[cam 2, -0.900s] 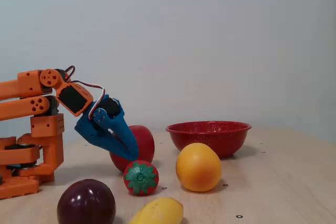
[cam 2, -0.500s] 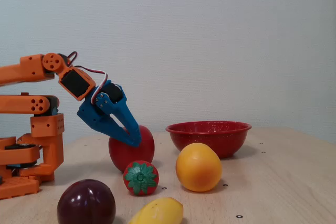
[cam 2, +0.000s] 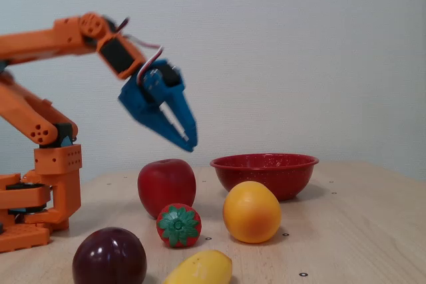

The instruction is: Put the banana in the red bowl.

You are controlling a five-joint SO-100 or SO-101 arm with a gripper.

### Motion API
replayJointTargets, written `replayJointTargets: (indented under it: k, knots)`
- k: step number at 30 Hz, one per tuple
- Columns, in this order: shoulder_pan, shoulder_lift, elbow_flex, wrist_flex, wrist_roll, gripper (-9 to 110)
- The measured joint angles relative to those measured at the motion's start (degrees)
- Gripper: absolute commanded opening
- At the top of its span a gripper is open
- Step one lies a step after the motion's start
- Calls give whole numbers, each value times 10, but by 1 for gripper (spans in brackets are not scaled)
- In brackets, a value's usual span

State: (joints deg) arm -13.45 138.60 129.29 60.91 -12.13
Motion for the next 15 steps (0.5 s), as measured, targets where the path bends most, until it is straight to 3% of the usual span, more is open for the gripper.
replayJointTargets:
  k: [15]
  knots:
    - [-209,-501,-616,243,128,0]
